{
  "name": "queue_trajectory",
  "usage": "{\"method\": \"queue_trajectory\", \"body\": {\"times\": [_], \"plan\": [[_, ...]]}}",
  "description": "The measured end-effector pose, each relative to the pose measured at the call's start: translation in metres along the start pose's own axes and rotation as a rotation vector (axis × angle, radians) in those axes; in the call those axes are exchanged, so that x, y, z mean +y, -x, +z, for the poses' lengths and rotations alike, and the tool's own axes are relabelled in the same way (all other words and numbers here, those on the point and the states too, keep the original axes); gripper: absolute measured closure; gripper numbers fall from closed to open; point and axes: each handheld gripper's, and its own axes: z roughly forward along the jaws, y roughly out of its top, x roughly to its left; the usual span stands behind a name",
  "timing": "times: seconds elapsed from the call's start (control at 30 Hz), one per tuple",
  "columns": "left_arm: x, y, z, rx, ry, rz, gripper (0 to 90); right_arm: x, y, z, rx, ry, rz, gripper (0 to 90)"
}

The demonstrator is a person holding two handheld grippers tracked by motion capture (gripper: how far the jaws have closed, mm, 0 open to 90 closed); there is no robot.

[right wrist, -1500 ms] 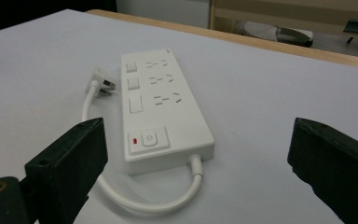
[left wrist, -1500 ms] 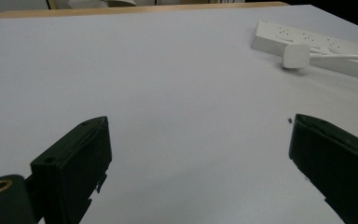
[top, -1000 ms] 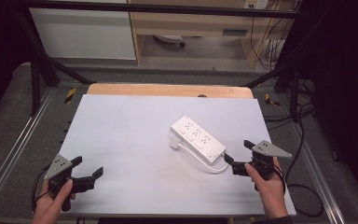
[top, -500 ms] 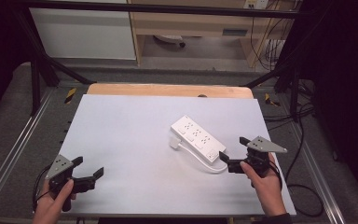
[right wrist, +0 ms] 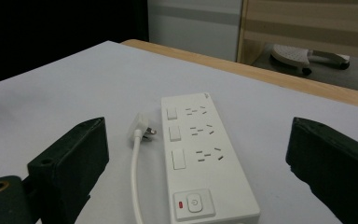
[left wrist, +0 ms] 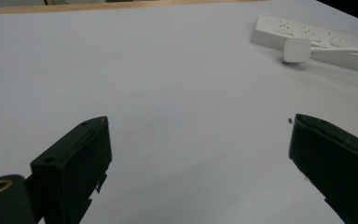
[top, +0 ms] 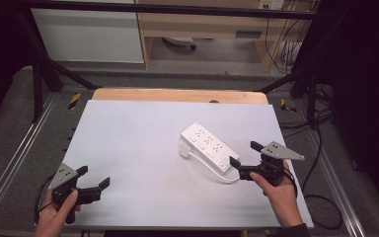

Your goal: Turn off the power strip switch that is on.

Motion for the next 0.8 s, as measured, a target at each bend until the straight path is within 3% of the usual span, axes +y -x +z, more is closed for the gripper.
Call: {"method": "queue_trajectory", "body": {"times": [0.27, 0.53, 0.8], "plan": [[0.000, 0.000, 0.000, -0.001, -0.001, 0.002, 5.6, 0.009, -0.004, 0.001, 0.003, 0.025, -0.021, 26.3], [0.000, 0.000, 0.000, 0.000, -0.001, 0.002, 5.6, 0.016, -0.003, 0.007, -0.035, 0.032, -0.031, 49.5], [0.000, 0.000, 0.000, 0.000, -0.002, 0.004, 5.6, 0.019, -0.004, 0.012, -0.019, 0.058, -0.044, 67.9]]}}
